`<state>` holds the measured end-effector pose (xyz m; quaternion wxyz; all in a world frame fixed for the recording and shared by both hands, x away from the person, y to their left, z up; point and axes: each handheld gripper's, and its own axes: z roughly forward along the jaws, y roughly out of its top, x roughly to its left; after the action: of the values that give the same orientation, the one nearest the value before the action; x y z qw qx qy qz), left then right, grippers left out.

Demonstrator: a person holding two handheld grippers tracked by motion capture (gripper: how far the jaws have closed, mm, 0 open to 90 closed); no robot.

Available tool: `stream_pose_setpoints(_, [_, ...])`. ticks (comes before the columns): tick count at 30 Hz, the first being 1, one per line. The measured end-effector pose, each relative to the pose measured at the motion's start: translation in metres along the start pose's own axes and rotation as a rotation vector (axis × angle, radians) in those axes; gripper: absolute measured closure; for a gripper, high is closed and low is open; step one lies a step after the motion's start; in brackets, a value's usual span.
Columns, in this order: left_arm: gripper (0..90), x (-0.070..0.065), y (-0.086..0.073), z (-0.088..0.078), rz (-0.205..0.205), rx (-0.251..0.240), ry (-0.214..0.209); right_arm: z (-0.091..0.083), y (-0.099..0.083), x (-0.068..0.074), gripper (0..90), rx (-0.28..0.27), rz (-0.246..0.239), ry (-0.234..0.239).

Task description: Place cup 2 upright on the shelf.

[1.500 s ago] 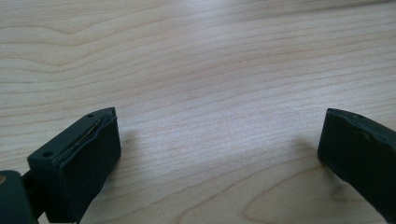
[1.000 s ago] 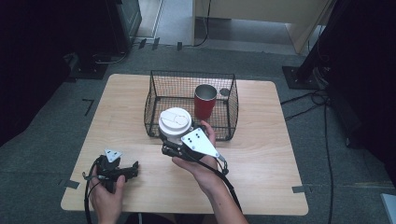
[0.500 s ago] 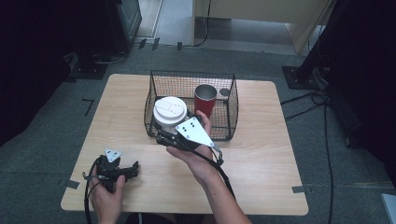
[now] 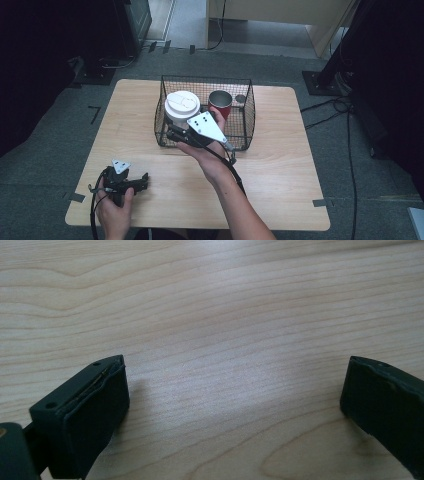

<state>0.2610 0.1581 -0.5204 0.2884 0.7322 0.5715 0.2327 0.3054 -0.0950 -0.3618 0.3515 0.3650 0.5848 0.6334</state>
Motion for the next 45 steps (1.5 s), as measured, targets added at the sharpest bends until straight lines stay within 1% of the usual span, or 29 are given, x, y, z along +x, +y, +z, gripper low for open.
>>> stream_pose_setpoints(8, [0.0, 0.0, 0.0, 0.0, 0.0, -0.001, 0.0, 0.014, 0.001, -0.007, 15.9, -0.004, 0.006, -0.022])
stream_pose_setpoints(10, [0.0, 0.0, 0.0, 0.0, 0.002, 0.001, 0.0, 0.02, 0.001, -0.011, 15.9, -0.002, 0.019, -0.034])
stream_pose_setpoints(11, [0.1, 0.0, 0.0, 0.0, 0.002, 0.001, 0.0, 0.02, 0.001, -0.011, 15.9, -0.002, 0.019, -0.034])
stream_pose_setpoints(14, [0.0, 0.0, 0.0, 0.0, 0.001, 0.0, 0.001, 0.029, 0.0, -0.016, 15.9, 0.001, 0.019, -0.052])
stream_pose_setpoints(19, [0.0, 0.0, 0.0, 0.0, 0.001, -0.001, 0.001, 0.041, -0.002, -0.02, 15.9, 0.017, -0.014, -0.064])
stream_pose_setpoints(24, [0.0, 0.0, 0.0, 0.0, -0.002, -0.002, 0.001, 0.052, -0.004, -0.022, 15.9, 0.032, -0.02, -0.066])
stream_pose_setpoints(25, [0.0, 0.0, 0.0, 0.0, -0.002, -0.002, 0.001, 0.052, -0.004, -0.022, 15.9, 0.032, -0.02, -0.066])
stream_pose_setpoints(29, [0.0, 0.0, 0.0, 0.001, -0.002, -0.003, 0.001, 0.065, -0.008, -0.026, 15.9, 0.039, -0.008, -0.084])
stream_pose_setpoints(33, [0.0, 0.0, 0.0, 0.0, -0.001, -0.002, 0.001, 0.073, -0.013, -0.029, 15.9, 0.047, -0.006, -0.099])
stream_pose_setpoints(34, [0.0, 0.0, 0.0, 0.0, -0.001, -0.002, 0.001, 0.073, -0.013, -0.029, 15.9, 0.047, -0.006, -0.099])
stream_pose_setpoints(37, [0.0, 0.0, 0.0, 0.001, 0.002, -0.003, 0.002, 0.083, -0.019, -0.034, 15.9, 0.058, -0.001, -0.113])
stream_pose_setpoints(45, [0.0, 0.0, 0.0, 0.001, 0.002, -0.002, 0.002, 0.097, -0.027, -0.039, 15.9, 0.073, 0.004, -0.118])
